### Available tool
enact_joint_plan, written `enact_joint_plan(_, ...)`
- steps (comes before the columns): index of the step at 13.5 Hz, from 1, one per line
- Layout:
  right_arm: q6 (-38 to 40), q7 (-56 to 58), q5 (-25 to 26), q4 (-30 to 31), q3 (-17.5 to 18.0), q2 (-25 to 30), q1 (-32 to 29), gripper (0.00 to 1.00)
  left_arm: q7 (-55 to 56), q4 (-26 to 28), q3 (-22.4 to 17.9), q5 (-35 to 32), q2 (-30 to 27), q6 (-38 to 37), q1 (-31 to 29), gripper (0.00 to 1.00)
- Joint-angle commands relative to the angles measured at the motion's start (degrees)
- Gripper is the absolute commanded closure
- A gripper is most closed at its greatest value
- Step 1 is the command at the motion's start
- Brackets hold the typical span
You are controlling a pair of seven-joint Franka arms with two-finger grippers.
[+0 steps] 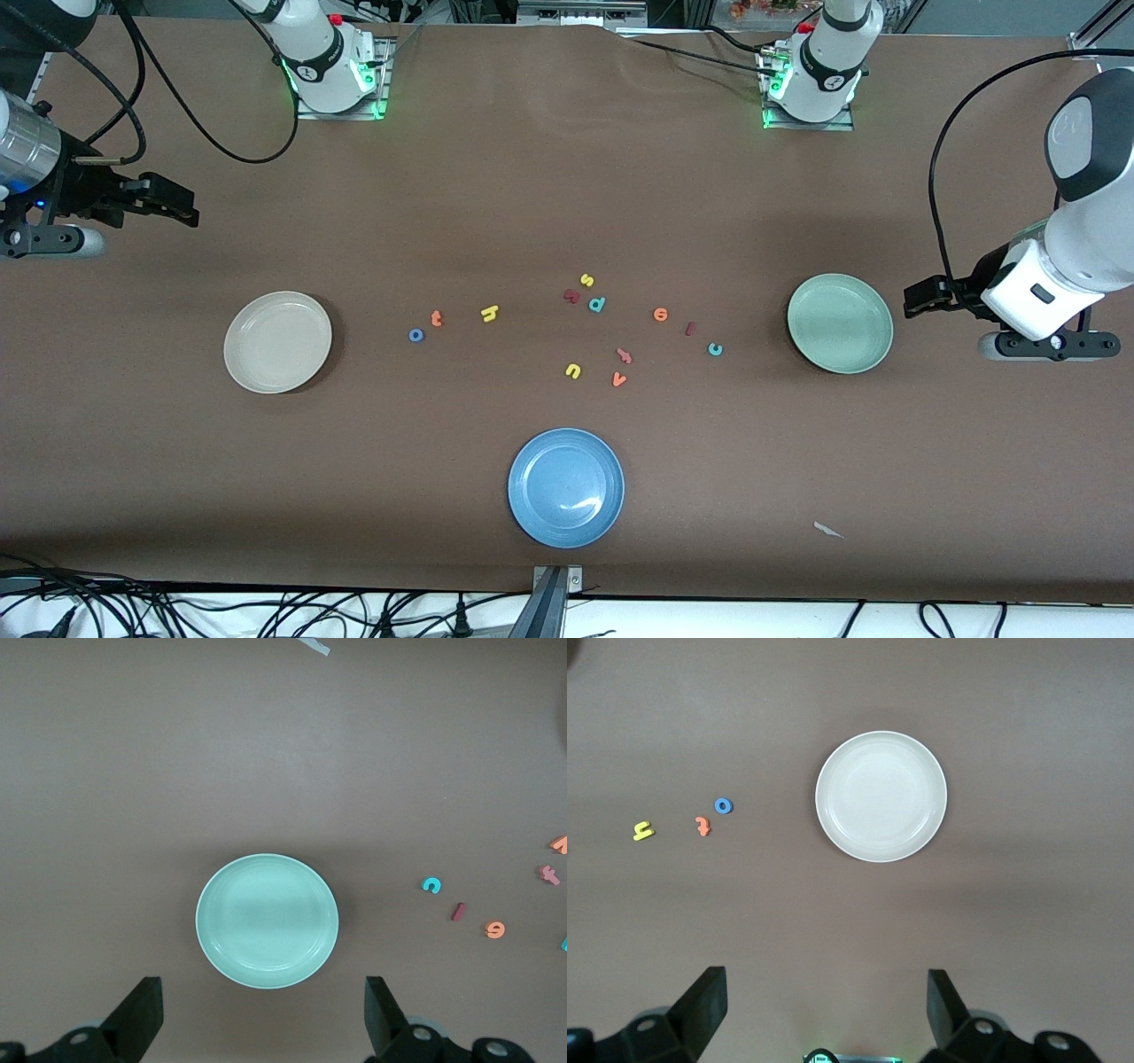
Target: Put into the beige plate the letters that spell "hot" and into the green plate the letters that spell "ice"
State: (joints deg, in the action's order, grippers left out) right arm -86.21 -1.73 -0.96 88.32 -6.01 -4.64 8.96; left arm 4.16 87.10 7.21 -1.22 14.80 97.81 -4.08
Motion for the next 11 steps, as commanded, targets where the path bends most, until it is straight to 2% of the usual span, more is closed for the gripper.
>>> enact_joint_plan(1, -0.7, -0.02, 1.31, -0.44, 0.29, -0.11, 0.0, 0.0, 0.23, 1.14, 0.09, 0.61, -0.83, 0.8, 0.03, 0.0)
enact_joint_plan(11, -1.24, -0.03, 1.23, -0.6, 0.3, -0.19, 0.18, 0.0, -0.47, 0.97, 0.09, 0.7, -0.74, 0.71, -0.06, 0.0)
